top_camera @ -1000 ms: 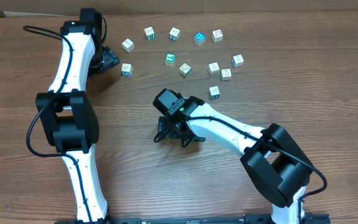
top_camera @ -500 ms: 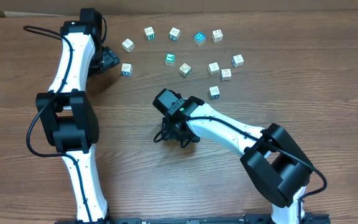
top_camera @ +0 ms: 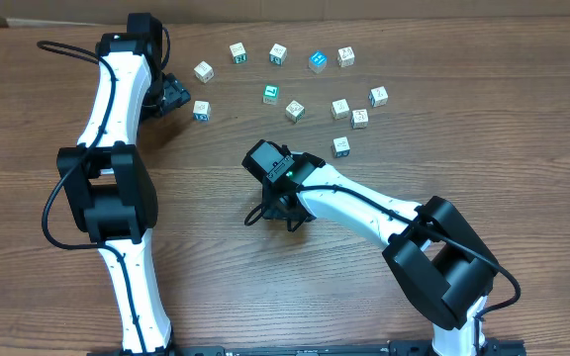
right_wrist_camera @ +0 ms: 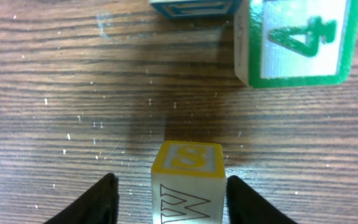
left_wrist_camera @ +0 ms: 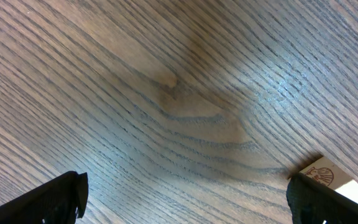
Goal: Form a circle
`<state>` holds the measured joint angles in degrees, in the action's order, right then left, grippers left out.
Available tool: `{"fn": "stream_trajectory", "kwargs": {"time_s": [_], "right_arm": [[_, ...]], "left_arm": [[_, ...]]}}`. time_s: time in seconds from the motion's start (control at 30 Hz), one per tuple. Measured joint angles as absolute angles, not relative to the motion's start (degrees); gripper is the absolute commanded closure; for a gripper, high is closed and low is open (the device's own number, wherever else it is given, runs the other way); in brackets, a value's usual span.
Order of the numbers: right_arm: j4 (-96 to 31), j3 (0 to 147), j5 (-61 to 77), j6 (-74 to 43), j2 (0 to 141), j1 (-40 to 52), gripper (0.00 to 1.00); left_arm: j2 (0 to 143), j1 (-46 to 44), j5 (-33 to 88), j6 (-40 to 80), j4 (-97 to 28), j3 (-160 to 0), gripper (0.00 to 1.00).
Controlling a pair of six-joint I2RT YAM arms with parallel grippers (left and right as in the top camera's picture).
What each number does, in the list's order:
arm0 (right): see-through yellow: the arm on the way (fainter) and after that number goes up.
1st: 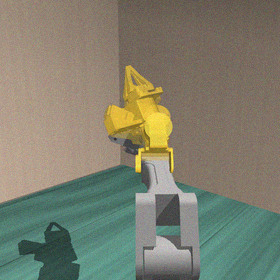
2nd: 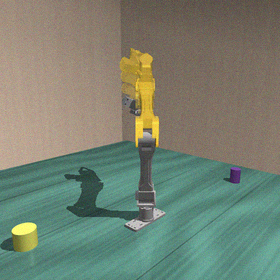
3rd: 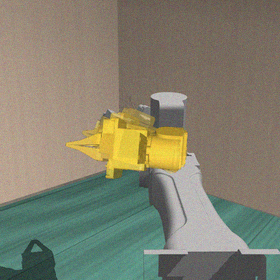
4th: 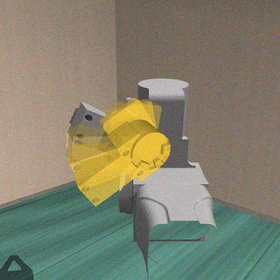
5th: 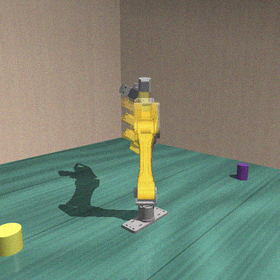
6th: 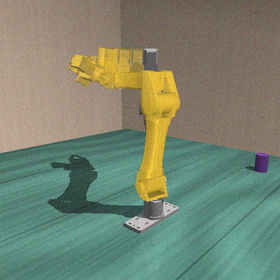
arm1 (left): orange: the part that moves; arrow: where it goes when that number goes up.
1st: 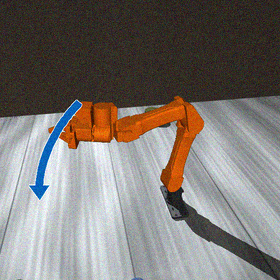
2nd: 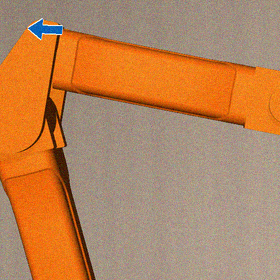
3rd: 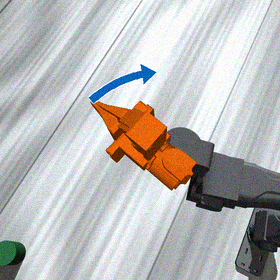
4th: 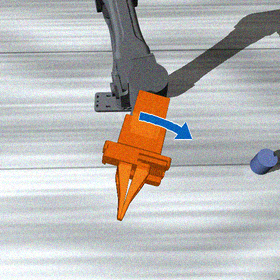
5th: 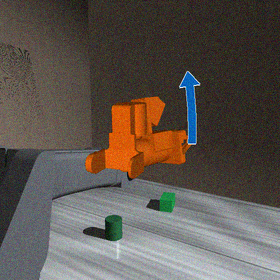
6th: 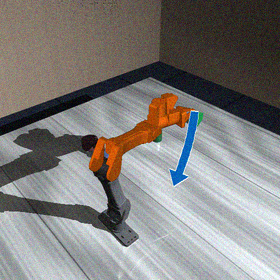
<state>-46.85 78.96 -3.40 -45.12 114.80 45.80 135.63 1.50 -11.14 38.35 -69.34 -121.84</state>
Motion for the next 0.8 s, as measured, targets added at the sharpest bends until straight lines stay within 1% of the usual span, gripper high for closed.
{"fn": "stream_trajectory", "kwargs": {"time_s": [0.03, 0.17, 0.8], "right_arm": [[-47.0, 79.0, -3.4, -45.1, 114.8, 45.8, 0.60], [-47.1, 79.0, -3.5, -44.9, 114.8, 45.8, 0.64], [-47.1, 79.0, -8.6, -43.4, 114.8, 45.8, 0.64]], "left_arm": [[135.6, 1.5, -11.1, 38.3, -69.3, -121.8, 0.00], [135.6, 1.5, -11.1, 38.3, -69.3, -121.8, 0.01], [135.6, 1.5, -11.1, 38.3, -69.3, -121.8, 0.01]]}}
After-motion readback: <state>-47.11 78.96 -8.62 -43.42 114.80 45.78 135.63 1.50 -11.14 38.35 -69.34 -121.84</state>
